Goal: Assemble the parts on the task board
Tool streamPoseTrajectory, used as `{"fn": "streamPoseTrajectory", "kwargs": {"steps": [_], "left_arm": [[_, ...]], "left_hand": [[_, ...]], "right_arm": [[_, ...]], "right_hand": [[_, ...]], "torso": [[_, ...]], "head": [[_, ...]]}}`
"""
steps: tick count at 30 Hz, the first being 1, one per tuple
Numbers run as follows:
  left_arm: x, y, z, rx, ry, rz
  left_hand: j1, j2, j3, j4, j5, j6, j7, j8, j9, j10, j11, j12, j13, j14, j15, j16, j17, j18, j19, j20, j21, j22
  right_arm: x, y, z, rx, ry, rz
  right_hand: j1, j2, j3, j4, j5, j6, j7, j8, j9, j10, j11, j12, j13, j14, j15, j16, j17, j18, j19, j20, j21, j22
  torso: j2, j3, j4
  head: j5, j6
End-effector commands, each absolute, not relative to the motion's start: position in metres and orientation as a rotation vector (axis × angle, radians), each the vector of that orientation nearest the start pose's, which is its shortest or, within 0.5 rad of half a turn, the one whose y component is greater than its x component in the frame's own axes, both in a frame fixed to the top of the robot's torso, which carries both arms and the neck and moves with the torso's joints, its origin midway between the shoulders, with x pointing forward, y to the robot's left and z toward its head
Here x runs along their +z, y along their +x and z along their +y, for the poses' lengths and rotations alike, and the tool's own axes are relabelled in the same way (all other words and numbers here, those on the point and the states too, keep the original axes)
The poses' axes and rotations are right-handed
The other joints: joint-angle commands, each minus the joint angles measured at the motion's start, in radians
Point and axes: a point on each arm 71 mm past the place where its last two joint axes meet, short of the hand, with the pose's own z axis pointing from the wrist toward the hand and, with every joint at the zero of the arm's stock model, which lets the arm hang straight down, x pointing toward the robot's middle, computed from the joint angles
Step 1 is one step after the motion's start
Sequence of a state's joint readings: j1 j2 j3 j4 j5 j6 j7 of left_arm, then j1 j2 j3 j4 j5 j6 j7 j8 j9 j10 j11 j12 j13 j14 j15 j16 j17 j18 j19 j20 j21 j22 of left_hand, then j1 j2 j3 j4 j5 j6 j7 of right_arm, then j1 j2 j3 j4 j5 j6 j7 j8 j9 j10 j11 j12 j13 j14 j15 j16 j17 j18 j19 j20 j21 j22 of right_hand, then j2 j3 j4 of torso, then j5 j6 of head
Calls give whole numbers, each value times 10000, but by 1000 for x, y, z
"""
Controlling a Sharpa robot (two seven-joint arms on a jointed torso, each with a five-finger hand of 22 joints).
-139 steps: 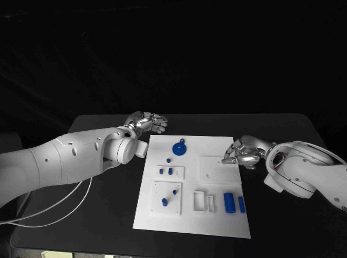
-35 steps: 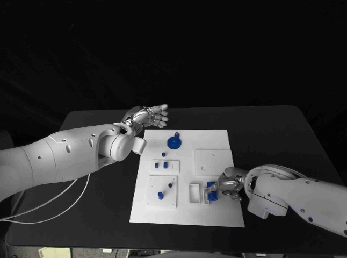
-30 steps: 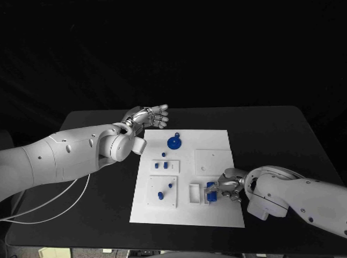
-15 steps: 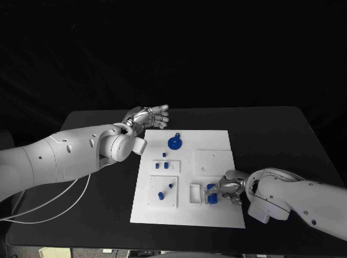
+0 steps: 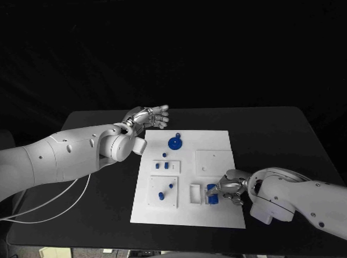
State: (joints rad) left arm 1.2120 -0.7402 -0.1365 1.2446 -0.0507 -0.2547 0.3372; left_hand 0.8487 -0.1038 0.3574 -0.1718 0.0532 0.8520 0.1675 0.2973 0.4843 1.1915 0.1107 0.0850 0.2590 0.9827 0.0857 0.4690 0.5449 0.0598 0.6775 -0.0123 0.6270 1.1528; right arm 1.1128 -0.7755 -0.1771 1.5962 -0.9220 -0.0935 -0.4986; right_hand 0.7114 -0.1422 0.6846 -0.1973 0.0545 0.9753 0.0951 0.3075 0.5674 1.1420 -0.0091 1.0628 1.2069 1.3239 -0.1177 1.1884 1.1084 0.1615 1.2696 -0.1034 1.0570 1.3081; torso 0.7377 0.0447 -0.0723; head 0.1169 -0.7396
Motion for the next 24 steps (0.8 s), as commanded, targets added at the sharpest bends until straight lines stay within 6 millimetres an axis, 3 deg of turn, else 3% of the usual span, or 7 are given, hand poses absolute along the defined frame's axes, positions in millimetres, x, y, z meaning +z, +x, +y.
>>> {"fn": "streamPoseTrajectory", "kwargs": {"steps": [1, 24], "left_arm": [[-224, 526, 240, -13537, -11065, 15183], [-224, 526, 239, -13556, -11073, 15228]], "left_hand": [[-5, 134, -2, -64, -13, -63, -9, 16, -13, -26, 5, -54, -10, -18, 48, -67, 16, 82, 39, 36, -41, 12], [3, 185, -19, -89, -9, -56, -11, 22, -20, -21, 4, -54, -11, -9, 49, -94, 48, 78, 47, 37, -53, 22]], "right_arm": [[-299, 412, -163, 5685, 3426, 24360], [-302, 419, -131, 6005, 2628, 24421]], "right_hand": [[16, 19, -9, -44, 48, 95, 11, 61, 3, 27, -62, 11, -11, -1, -42, -37, -17, 1003, -10, 51, 35, 146], [-140, -129, -44, 6, 26, 131, 2, 12, -40, 37, -73, -22, -32, -7, -57, -44, -36, 1003, -11, 76, 35, 137]], "torso": [[7, 8, 16], [12, 8, 13]], "head": [[6, -6], [75, -76]]}}
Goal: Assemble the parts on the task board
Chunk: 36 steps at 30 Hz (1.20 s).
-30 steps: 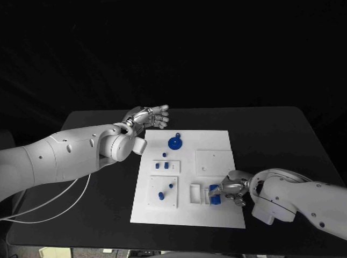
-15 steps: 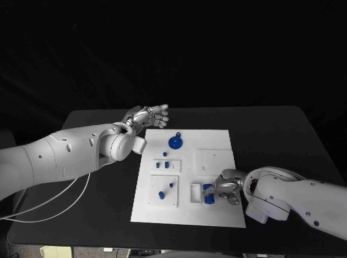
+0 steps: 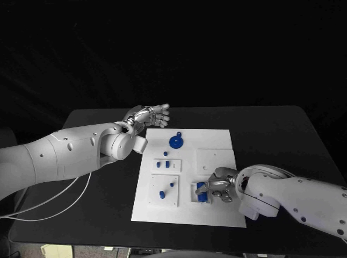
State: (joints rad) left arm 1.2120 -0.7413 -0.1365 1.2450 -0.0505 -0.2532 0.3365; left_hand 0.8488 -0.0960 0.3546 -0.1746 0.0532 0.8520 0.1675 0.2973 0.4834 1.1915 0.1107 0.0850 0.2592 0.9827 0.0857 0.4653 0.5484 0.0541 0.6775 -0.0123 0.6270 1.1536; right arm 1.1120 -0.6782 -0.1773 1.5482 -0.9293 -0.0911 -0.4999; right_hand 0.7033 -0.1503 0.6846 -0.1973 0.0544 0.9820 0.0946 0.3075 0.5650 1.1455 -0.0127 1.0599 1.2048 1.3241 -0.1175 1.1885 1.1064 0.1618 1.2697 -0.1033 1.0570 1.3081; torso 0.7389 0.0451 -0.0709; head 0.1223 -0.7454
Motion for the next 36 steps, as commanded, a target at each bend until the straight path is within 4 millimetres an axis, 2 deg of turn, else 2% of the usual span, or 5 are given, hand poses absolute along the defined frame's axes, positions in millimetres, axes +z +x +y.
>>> {"fn": "streamPoseTrajectory", "kwargs": {"steps": [1, 13, 22, 27, 36], "left_arm": [[-224, 526, 239, -13547, -11075, 15224], [-224, 526, 240, -13531, -11088, 15236], [-224, 526, 240, -13521, -11093, 15240], [-224, 526, 241, -13501, -11101, 15232], [-224, 526, 241, -13489, -11108, 15235]], "left_hand": [[1, 108, 7, -62, -10, -56, -11, 23, -12, -20, 4, -54, -13, -9, 49, -58, 14, 134, 46, 37, -54, 15], [-4, 114, -5, -67, -10, -54, -11, 24, -14, -20, 4, -55, -13, -8, 50, -68, 24, 133, 47, 38, -60, 18], [-5, 117, -12, -73, -10, -54, -12, 25, -17, -21, 4, -56, -14, -6, 50, -76, 32, 133, 48, 38, -64, 21], [-7, 116, -15, -75, -10, -54, -12, 25, -18, -21, 4, -57, -14, -6, 50, -79, 35, 132, 48, 38, -65, 22], [-11, 117, -23, -78, -10, -56, -11, 25, -20, -22, 5, -58, -15, -4, 50, -85, 42, 132, 49, 38, -69, 24]], "right_arm": [[-303, 419, -131, 5995, 2618, 24433], [-306, 420, -128, 5938, 2536, 24558], [-307, 419, -127, 5954, 2408, 24638], [-308, 419, -128, 5934, 2423, 24633], [-307, 419, -129, 6254, 2275, 24479]], "right_hand": [[-62, -51, -44, 7, 26, 63, 7, 10, -17, 1, -38, 7, -12, -8, -59, -45, -17, 1000, -11, 75, 35, 137], [-146, -238, -56, 71, 5, 50, 14, -41, -49, -21, -32, -18, -18, -18, -56, -54, -31, 1000, -21, 73, 23, 128], [-449, -791, -185, 412, -51, -15, 30, -107, -56, -86, -18, -48, -10, -58, -49, -65, -38, 1000, -27, 31, 1, 109], [-544, -812, -442, 360, -51, -49, 35, -119, -35, -128, -14, -53, 4, -86, -46, -62, -29, 1000, -66, 2, -1, 118], [-661, -673, -867, 165, -48, -91, 33, -134, 1, -176, -17, -59, 21, -127, -50, -66, -20, 1000, -137, -49, -17, 123]], "torso": [[-2, 2, -2], [-3, -5, 1], [-6, -5, -4], [-4, -2, -9], [-4, -1, -9]], "head": [[24, -23], [41, -53], [66, -72], [75, -90], [80, -83]]}}
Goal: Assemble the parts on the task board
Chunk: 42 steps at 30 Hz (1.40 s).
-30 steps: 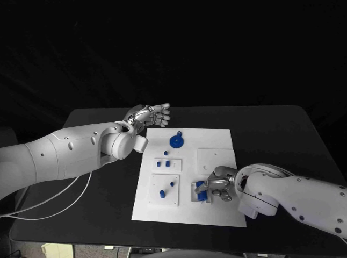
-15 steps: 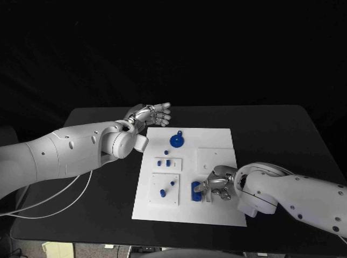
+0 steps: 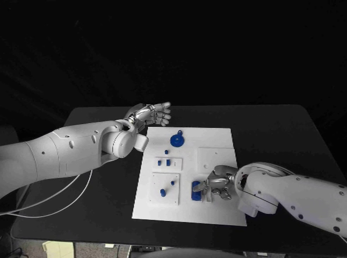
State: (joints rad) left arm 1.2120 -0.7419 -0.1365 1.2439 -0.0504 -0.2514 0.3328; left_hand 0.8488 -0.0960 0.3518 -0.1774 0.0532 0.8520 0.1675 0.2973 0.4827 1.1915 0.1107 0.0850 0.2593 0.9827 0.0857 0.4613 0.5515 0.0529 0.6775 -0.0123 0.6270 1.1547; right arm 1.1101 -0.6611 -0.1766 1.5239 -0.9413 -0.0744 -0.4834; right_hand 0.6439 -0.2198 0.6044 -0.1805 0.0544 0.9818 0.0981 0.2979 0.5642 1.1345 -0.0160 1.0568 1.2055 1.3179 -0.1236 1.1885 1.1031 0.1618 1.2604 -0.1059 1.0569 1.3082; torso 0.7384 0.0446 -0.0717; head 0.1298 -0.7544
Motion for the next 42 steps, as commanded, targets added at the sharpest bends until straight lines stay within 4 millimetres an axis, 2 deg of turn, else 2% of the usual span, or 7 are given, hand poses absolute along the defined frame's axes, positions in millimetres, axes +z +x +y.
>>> {"fn": "streamPoseTrajectory", "kwargs": {"steps": [1, 4, 15, 22, 32, 34, 42], "left_arm": [[-224, 526, 241, -13483, -11109, 15232], [-224, 526, 241, -13476, -11112, 15230], [-225, 526, 241, -13421, -11150, 15255], [-225, 526, 241, -13424, -11153, 15267], [-225, 526, 243, -13377, -11178, 15271], [-225, 526, 242, -13375, -11195, 15311], [-225, 526, 243, -13338, -11209, 15305]], "left_hand": [[-10, 118, 5, -51, -10, -55, -12, 25, -13, -23, 5, -58, -17, -4, 50, -47, 12, 145, 49, 38, -70, 12], [-9, 121, 5, -52, -9, -56, -12, 25, -14, -23, 5, -59, -17, -4, 50, -49, 13, 145, 49, 37, -70, 13], [0, 159, 7, -59, -9, -52, -13, 28, -17, -20, 4, -58, -17, 3, 48, -61, 30, 146, 55, 35, -77, 18], [-8, 212, 4, -52, -9, -47, -14, 32, -22, -15, 3, -57, -18, 12, 47, -75, 49, 145, 61, 35, -84, 24], [-41, 248, -13, -34, -10, -43, -16, 35, -27, -12, 2, -58, -19, 19, 47, -94, 70, 143, 65, 36, -94, 30], [-56, 275, -18, -21, -9, -22, -24, 48, -26, 5, -5, -49, -15, 24, 45, -103, 82, 143, 67, 34, -101, 34], [-105, 346, -45, 17, -11, 126, -91, 134, -4, 178, -88, 44, 29, 54, 35, -134, 134, 145, 73, 24, -123, 50]], "right_arm": [[-307, 419, -129, 6316, 2239, 24449], [-305, 416, -129, 6573, 1870, 24441], [-304, 411, -128, 6618, 1262, 24433], [-305, 414, -130, 6253, 1388, 24224], [-306, 414, -128, 6139, 1327, 24348], [-306, 414, -127, 6200, 1256, 24383], [-307, 413, -127, 6145, 1064, 24471]], "right_hand": [[-32, 55, -71, -35, -48, -85, -5, -36, 13, -64, 14, -26, 16, -66, 8, -66, 13, 1000, -45, -30, -16, 123], [367, 242, -6, -321, -46, -64, -17, -23, 33, -46, 1, -8, 26, -59, -5, -59, 16, 1000, -35, -68, -2, 129], [1312, 202, -87, -973, -50, 50, -37, 19, 87, 26, -15, 12, 23, -24, -16, -51, 9, 1000, 15, -49, 19, 114], [1341, 679, -314, -986, -53, 187, -70, 64, 114, 109, -45, 14, 3, 0, -36, -49, -3, 1000, 32, 20, 29, 110], [1048, 1597, -295, -681, -52, 371, -128, 91, 106, 236, -99, -5, -39, 14, -77, -56, -27, 1000, 21, 95, 23, 106], [1032, 1927, -120, -548, -51, 401, -139, 86, 94, 256, -109, -19, -50, 16, -85, -57, -32, 1000, 13, 107, 16, 104], [997, 1969, 677, -494, 1, 571, -155, 35, -6, 362, -124, -66, -81, 27, -89, -16, -33, 1000, 7, 196, 99, 158]], "torso": [[1, 6, 0], [0, 4, -2], [-2, 5, -8], [0, 4, -1], [3, 2, 3], [-1, 1, 1], [0, -4, -1]], "head": [[0, 8], [-7, 12], [-18, 27], [-35, 30], [-38, -5], [-37, -20], [-38, -90]]}}
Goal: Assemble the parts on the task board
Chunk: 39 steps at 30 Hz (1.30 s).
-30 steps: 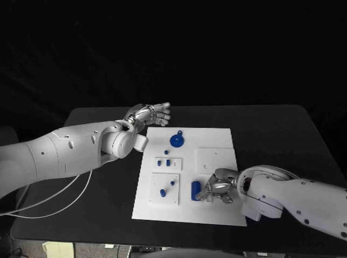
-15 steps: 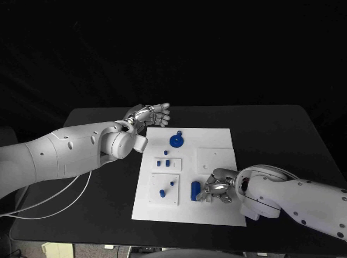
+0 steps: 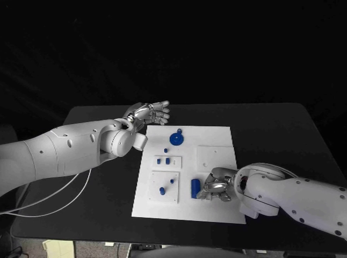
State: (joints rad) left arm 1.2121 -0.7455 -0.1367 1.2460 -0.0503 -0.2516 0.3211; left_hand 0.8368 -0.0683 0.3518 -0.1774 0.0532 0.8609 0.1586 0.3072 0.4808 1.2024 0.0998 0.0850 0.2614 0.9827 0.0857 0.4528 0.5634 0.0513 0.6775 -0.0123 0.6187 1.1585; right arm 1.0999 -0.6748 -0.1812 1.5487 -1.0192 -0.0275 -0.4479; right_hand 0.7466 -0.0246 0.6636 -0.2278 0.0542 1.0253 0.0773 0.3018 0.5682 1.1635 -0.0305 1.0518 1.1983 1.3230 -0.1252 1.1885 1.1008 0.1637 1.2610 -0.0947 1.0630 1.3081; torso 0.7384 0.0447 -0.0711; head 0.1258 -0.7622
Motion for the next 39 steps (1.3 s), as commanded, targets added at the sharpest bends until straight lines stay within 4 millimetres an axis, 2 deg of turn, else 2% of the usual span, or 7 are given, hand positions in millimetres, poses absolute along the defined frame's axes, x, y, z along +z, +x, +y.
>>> {"fn": "streamPoseTrajectory", "kwargs": {"steps": [1, 4, 6, 13, 23, 28, 39], "left_arm": [[-225, 526, 243, -13327, -11217, 15311], [-225, 526, 244, -13315, -11229, 15320], [-225, 526, 245, -13261, -11255, 15317], [-226, 526, 244, -13210, -11278, 15324], [-226, 526, 245, -13169, -11297, 15321], [-226, 526, 245, -13153, -11308, 15335], [-226, 526, 245, -13168, -11260, 15358]], "left_hand": [[19, 69, -45, 14, -11, 35, -2, 35, 13, 68, 20, 43, 8, 53, 34, -51, 16, 162, 73, 24, -40, 13], [46, 79, -43, -6, -10, 28, -1, 32, 8, 61, 22, 39, 7, 55, 33, -61, 29, 163, 77, 21, -43, 19], [51, 84, -42, -10, -10, 28, -1, 32, 8, 61, 22, 38, 7, 55, 33, -64, 32, 163, 78, 20, -44, 21], [64, 217, -33, 2, -11, 32, 0, 37, -1, 64, 23, 38, 9, 72, 31, -89, 69, 160, 90, 21, -56, 35], [108, 237, -37, -37, -11, 33, -1, 40, -5, 65, 21, 37, 10, 77, 29, -104, 89, 159, 90, 18, -62, 45], [139, 253, -45, -69, -10, 31, 0, 40, -9, 65, 22, 36, 10, 82, 29, -116, 107, 157, 93, 18, -66, 55], [358, 243, -104, -334, -10, 41, 2, 57, -27, 74, 22, 37, 17, 108, 29, -184, 196, 145, 114, 18, -85, 106]], "right_arm": [[-307, 413, -128, 6121, 1061, 24493], [-307, 413, -129, 6072, 1013, 24580], [-308, 412, -128, 6102, 886, 24702], [-311, 410, -124, 6179, 910, 24797], [-312, 411, -126, 5931, 989, 24745], [-314, 409, -126, 5921, 679, 25095], [-315, 408, -126, 5931, 637, 25199]], "right_hand": [[-23, 43, 159, -42, 26, 150, 54, -12, -59, 79, 22, -19, -9, -22, -70, -13, -12, 981, 4, 91, 48, 161], [-95, 71, 291, -48, 130, 180, 59, -37, -96, 95, 28, -28, -7, -18, -64, -5, -17, 981, 12, 118, 69, 164], [-177, 37, 393, -97, 412, 207, 65, -61, -132, 108, 30, -34, 1, -15, -59, 6, -22, 981, 22, 137, 94, 163], [-353, -82, 398, -184, 803, 224, 73, -101, -183, 107, 42, -50, 18, -16, -52, 11, -38, 981, 33, 154, 118, 152], [-599, -519, -28, -392, 709, 237, 69, -122, -213, 111, 38, -57, 45, -13, -59, 26, -51, 981, 51, 136, 136, 138], [-620, -441, -82, -382, 651, 249, 65, -122, -218, 118, 33, -61, 48, -13, -63, 27, -55, 981, 55, 126, 128, 128], [-609, -631, -169, -432, 661, 202, 75, -158, -239, 86, 41, -84, 57, -25, -62, 11, -73, 981, 35, 107, 101, 113]], "torso": [[0, -6, -6], [2, -6, 3], [4, -3, 4], [4, 0, -6], [2, 0, -10], [3, 3, -2], [2, -1, -8]], "head": [[-3, -26], [-3, -62], [13, -70], [22, -75], [23, -104], [30, -114], [3, -97]]}}
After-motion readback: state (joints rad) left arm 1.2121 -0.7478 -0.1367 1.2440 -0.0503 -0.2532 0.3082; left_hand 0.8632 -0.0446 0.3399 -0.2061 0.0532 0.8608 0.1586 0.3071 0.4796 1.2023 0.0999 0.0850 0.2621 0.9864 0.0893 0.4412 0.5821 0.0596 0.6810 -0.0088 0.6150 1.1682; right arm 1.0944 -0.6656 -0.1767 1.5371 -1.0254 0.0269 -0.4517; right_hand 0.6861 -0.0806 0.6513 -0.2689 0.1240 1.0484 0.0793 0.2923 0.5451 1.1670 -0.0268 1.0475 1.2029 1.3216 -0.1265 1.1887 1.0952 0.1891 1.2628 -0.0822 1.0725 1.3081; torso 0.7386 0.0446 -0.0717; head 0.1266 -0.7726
